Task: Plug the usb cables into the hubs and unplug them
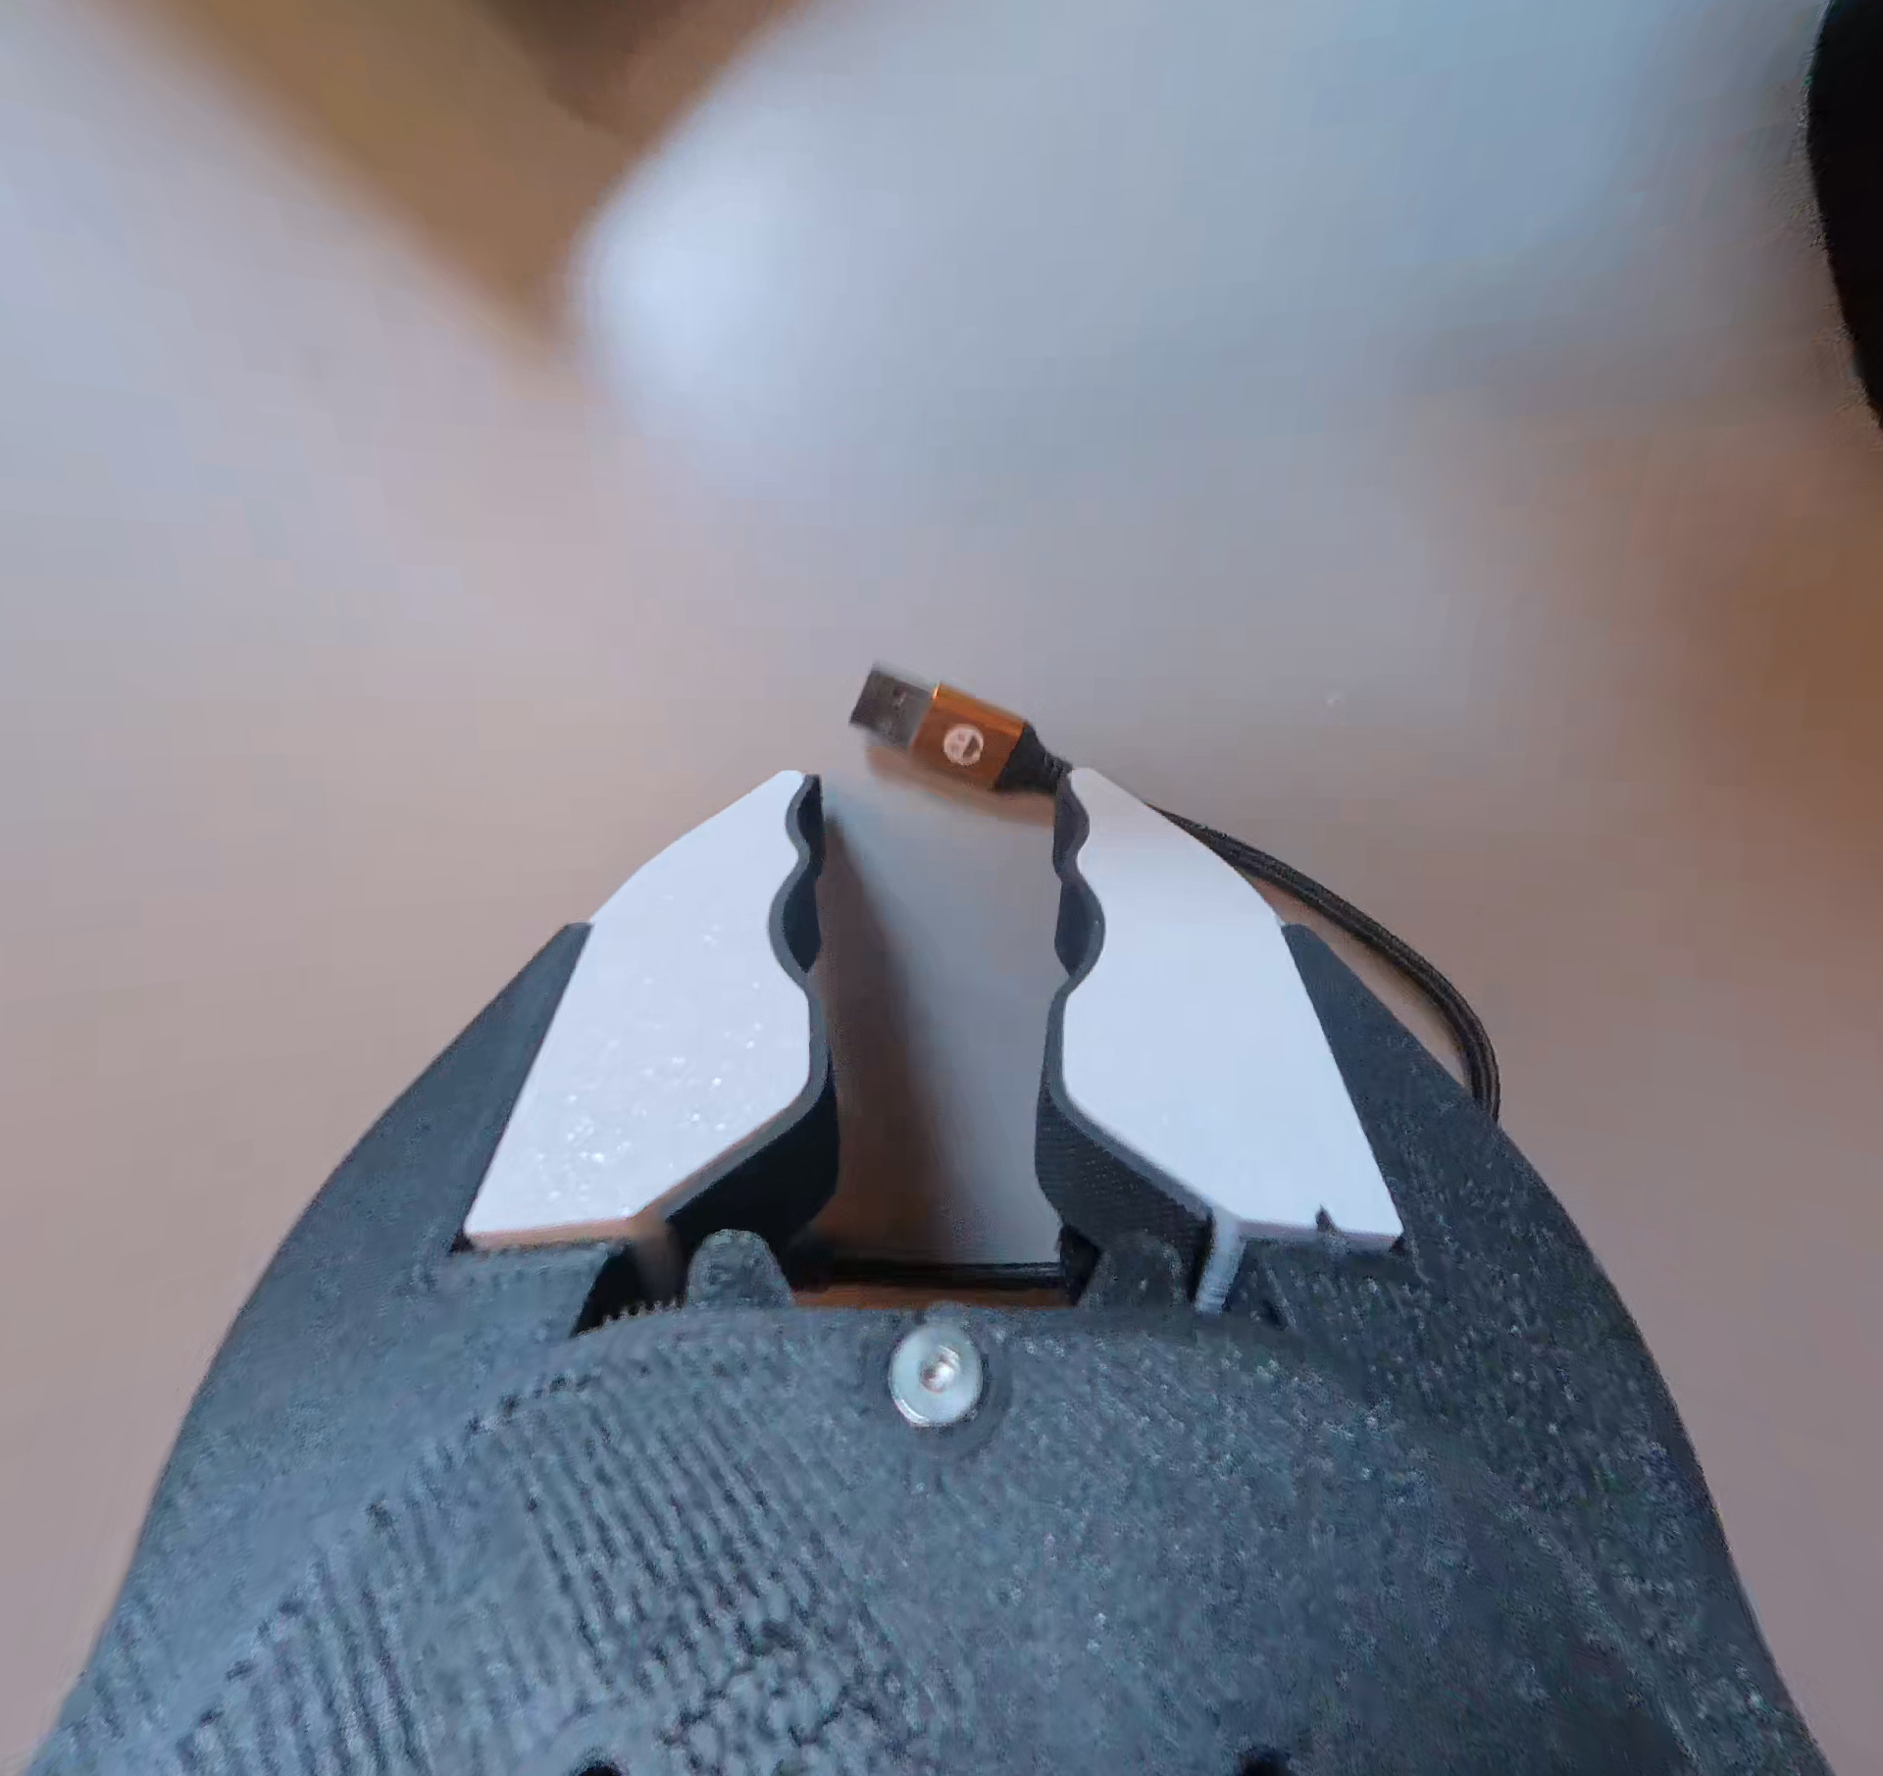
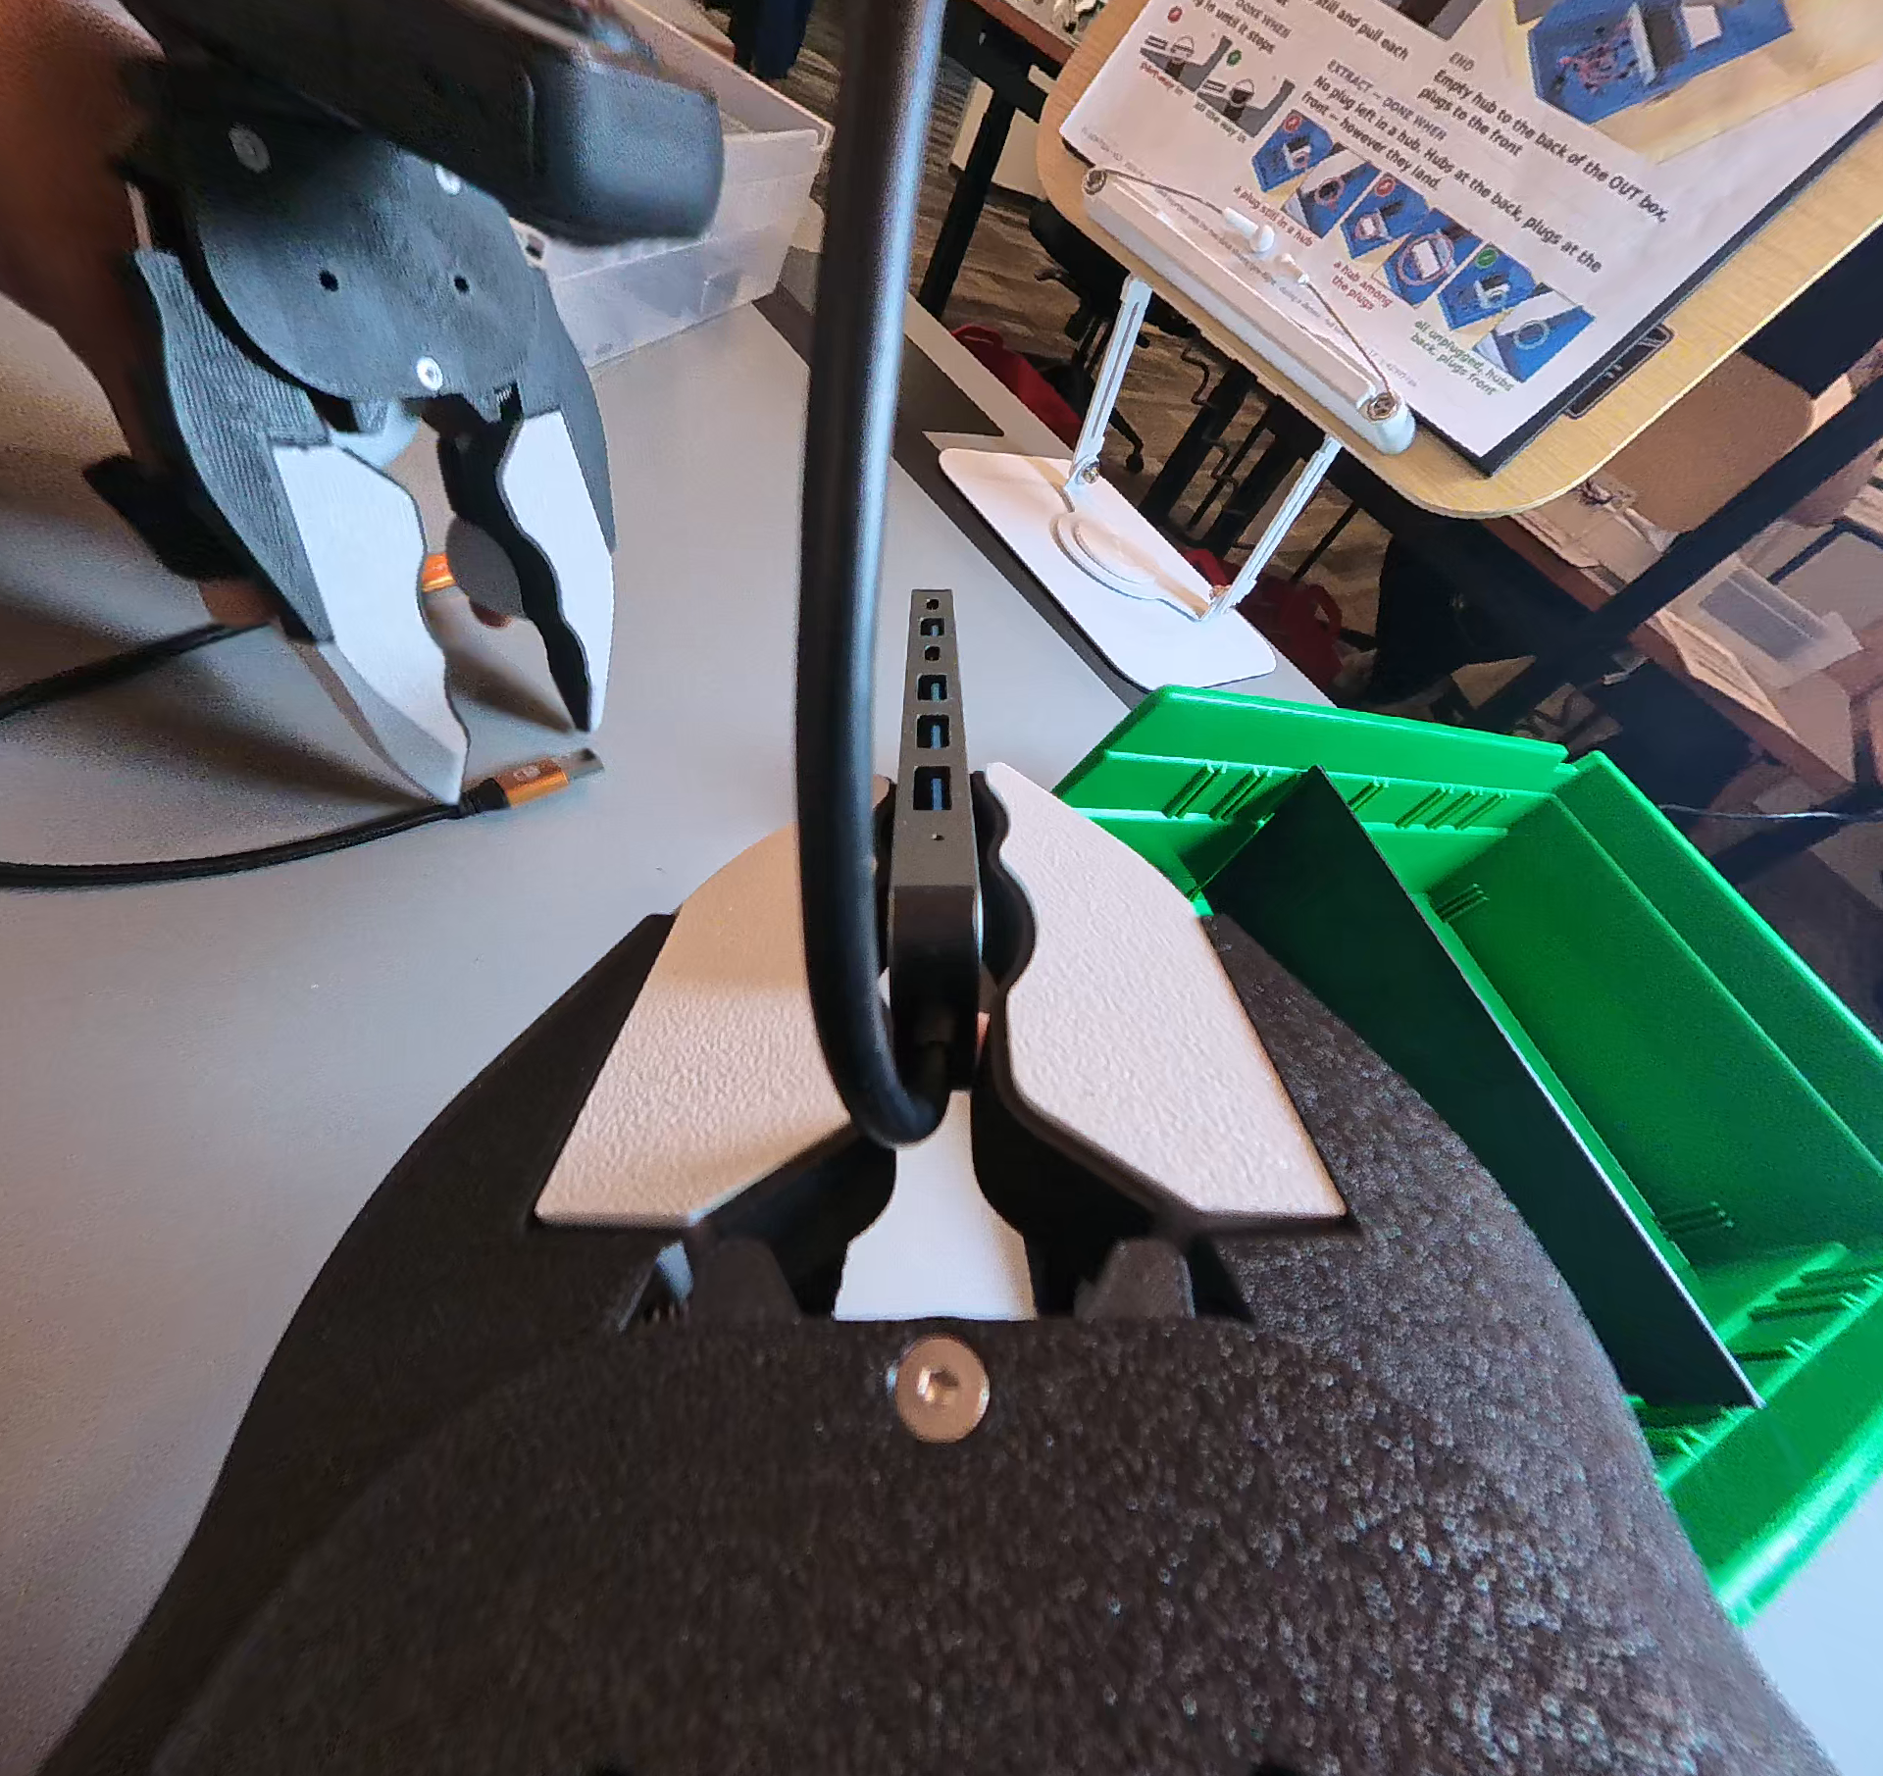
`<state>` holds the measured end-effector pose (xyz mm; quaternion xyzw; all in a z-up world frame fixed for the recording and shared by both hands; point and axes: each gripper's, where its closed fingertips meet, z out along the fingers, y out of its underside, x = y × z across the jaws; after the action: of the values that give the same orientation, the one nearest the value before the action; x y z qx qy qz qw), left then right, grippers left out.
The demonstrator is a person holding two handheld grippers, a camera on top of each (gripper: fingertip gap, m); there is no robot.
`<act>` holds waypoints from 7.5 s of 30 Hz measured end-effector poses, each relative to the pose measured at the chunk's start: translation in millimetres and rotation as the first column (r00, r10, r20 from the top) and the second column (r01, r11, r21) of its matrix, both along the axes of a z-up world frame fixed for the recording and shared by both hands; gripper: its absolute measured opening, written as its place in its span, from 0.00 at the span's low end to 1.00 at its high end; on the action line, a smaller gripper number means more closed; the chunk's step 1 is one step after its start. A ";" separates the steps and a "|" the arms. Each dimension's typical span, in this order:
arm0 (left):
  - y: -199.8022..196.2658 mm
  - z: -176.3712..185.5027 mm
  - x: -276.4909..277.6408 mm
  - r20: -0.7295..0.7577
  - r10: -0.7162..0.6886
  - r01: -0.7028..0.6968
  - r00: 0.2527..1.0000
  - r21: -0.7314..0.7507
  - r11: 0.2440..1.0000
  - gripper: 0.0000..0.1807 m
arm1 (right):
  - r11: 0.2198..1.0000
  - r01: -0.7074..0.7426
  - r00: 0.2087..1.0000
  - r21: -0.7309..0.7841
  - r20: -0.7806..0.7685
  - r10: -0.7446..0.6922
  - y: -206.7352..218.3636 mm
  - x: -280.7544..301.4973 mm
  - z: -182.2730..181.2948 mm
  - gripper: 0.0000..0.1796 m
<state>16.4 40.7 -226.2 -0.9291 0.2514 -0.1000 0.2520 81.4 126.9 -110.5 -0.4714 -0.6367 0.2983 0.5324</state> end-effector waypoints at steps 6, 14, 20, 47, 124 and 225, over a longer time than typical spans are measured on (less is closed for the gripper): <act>-2.4 -4.8 21.5 -0.062 -0.152 0.151 0.987 -0.009 0.988 0.04 | 1.000 0.008 1.000 0.025 0.001 -0.008 0.8 0.5 -0.5 0.06; 0.9 9.5 21.3 0.104 -0.058 0.058 0.993 0.007 0.998 0.21 | 0.999 0.020 1.000 0.032 -0.007 -0.020 3.2 0.8 2.0 0.06; 18.3 -4.4 25.2 -0.033 -0.053 0.055 0.998 0.057 0.997 0.15 | 0.998 0.040 0.999 0.056 -0.018 -0.039 7.0 2.8 2.9 0.06; -79.6 72.5 -22.8 0.439 -0.373 0.487 0.818 -0.182 0.854 0.04 | 0.999 0.015 0.999 0.037 -0.029 -0.014 -1.4 -2.7 1.5 0.06; -34.3 73.1 10.7 0.111 -0.285 0.256 0.952 0.224 0.940 0.04 | 0.762 -0.121 0.987 0.636 0.156 0.027 -59.5 -31.3 -41.3 0.06; -16.2 56.4 23.1 -0.125 -0.225 0.248 0.966 0.224 0.943 0.04 | 0.596 -0.034 0.963 0.802 0.187 -0.196 -44.3 -41.5 -47.2 0.07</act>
<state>39.5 24.5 -169.8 -0.8591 0.3832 -0.0531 0.3350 40.0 82.6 -157.7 -0.2464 -0.7433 -0.1058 0.6129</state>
